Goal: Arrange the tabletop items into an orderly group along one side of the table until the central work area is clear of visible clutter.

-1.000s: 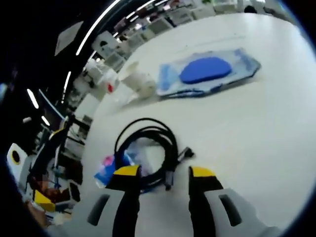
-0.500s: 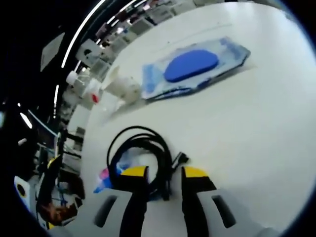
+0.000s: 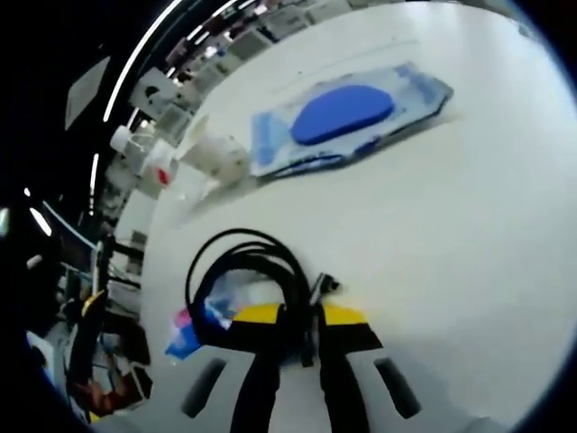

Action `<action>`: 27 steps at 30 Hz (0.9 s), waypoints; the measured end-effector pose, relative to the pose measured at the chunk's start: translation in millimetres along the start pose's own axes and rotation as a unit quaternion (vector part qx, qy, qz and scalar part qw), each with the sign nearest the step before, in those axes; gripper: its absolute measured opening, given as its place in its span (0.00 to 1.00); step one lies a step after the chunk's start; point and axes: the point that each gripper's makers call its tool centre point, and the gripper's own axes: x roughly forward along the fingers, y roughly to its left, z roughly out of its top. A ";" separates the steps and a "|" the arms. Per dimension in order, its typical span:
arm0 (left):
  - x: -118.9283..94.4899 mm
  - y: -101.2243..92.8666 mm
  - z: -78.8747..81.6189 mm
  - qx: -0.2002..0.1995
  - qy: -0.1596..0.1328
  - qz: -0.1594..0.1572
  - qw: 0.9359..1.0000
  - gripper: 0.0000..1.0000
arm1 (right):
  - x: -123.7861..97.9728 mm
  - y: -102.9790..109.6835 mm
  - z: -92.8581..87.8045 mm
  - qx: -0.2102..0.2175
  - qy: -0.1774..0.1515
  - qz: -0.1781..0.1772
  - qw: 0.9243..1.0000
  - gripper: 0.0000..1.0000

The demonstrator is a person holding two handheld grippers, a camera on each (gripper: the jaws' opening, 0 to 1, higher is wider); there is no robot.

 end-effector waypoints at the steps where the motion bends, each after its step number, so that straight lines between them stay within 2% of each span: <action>1: -0.4 0.3 0.0 0.000 0.000 0.001 1.000 0.94 | 0.1 0.6 -0.4 -0.001 0.001 0.002 1.000 0.09; 9: -4.7 3.6 0.1 -0.001 -0.002 0.006 1.000 0.93 | -0.4 7.7 2.9 0.027 0.000 0.025 0.999 0.08; 14: -7.4 6.0 1.1 -0.001 -0.003 0.011 1.000 0.93 | -6.3 15.9 8.5 0.028 -0.007 0.044 0.999 0.07; 27: -8.3 2.7 4.6 -0.009 -0.010 0.010 1.000 0.92 | -32.4 43.2 16.0 -0.010 -0.027 0.106 0.994 0.07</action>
